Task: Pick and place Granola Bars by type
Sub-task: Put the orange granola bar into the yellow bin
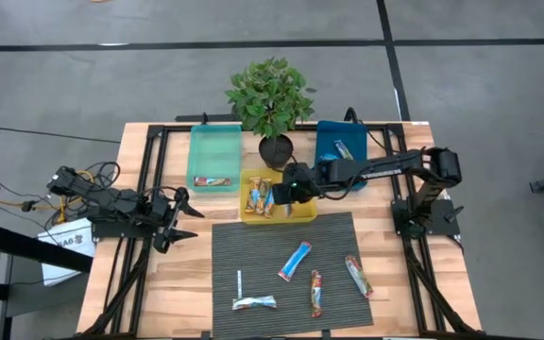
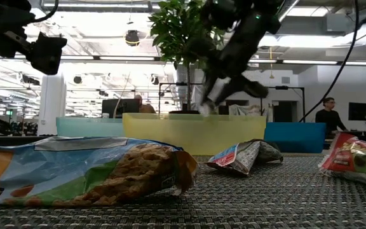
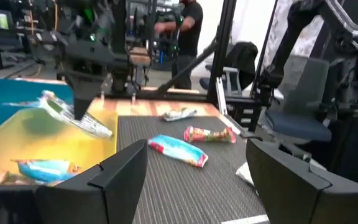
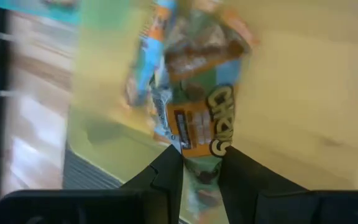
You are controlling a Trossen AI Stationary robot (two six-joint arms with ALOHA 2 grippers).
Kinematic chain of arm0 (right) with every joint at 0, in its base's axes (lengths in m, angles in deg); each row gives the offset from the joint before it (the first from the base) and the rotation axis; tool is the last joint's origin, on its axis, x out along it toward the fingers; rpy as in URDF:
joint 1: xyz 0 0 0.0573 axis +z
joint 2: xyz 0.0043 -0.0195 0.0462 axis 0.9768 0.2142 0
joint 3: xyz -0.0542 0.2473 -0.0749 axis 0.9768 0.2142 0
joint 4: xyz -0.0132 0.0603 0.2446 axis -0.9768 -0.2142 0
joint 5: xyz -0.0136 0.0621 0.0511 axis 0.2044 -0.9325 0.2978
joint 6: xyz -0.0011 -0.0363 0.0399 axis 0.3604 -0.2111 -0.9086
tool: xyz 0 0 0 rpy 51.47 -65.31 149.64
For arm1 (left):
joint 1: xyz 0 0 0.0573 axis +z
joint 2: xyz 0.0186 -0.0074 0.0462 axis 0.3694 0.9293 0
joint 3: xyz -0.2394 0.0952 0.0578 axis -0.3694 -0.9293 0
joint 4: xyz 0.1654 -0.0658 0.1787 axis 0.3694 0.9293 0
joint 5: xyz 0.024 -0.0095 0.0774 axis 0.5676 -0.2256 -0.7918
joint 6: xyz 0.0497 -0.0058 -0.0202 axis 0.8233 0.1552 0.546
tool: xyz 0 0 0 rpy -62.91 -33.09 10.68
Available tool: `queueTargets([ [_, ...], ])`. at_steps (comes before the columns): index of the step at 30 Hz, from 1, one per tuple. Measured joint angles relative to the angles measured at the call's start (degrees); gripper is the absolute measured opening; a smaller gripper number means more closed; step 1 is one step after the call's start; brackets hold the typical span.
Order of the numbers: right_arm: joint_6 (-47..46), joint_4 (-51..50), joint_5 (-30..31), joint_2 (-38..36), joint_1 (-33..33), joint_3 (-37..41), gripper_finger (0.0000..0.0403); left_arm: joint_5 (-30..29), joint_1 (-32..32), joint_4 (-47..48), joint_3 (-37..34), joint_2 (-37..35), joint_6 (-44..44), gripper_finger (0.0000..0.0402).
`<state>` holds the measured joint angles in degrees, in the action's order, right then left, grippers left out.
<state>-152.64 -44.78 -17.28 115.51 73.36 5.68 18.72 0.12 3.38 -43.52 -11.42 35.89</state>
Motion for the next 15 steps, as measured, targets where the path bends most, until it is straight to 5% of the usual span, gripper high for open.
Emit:
queueTargets([
  [15,-0.4,1.7,-2.1,3.6,-0.5,0.0,0.0088,0.0,0.0,0.0,0.0,2.3,0.0,0.0265],
])
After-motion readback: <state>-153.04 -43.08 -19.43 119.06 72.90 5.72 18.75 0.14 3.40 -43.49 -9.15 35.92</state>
